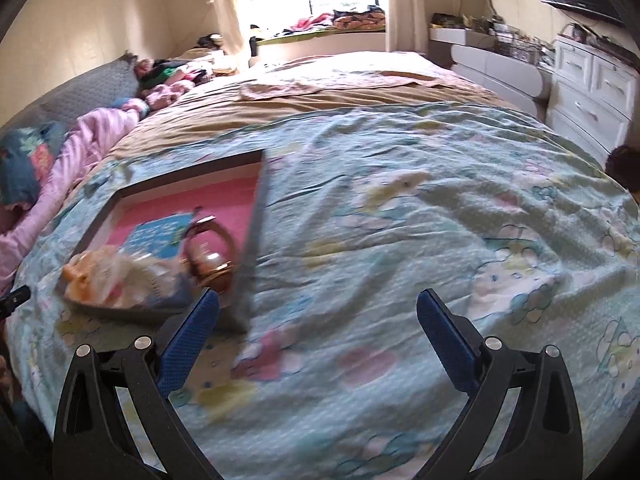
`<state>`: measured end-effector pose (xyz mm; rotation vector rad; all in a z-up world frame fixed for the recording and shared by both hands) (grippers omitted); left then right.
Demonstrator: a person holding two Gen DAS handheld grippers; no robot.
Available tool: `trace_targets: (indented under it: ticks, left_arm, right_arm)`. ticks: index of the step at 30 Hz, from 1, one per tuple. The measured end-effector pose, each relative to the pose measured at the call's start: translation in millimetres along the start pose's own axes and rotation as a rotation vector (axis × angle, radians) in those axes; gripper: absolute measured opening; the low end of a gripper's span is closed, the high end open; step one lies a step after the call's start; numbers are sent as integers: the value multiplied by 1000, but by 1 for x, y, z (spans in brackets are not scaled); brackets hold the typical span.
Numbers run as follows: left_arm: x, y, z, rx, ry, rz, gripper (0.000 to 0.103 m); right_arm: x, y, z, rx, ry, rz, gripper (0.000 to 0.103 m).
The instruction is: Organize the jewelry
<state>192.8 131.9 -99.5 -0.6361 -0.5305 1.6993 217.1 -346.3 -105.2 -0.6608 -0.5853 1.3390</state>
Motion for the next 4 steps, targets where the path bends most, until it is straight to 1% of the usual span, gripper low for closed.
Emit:
trace_targets:
  ticks: [2, 3, 4]
  left_arm:
    - [28, -18, -26, 31, -65, 29, 94]
    - [39, -25, -39, 53, -87, 39, 94]
    - [54, -34, -54, 61, -116, 56, 94]
  right_arm:
    - [-39, -15, -22, -8, 106, -34, 98]
    - [-60, -22, -36, 2, 179, -39, 98]
    - [-80, -28, -47, 24, 231, -56, 98]
Point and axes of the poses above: each gripper's, at about its wrist camera, not at the fingertips, and z roughly against the way its jaws point, x to its left, y to its underside, the point moved 7 cm from there along -z, roughly the way its jaws point, and after that the axes turned 10 degrees about y, right-handed, at the moved point
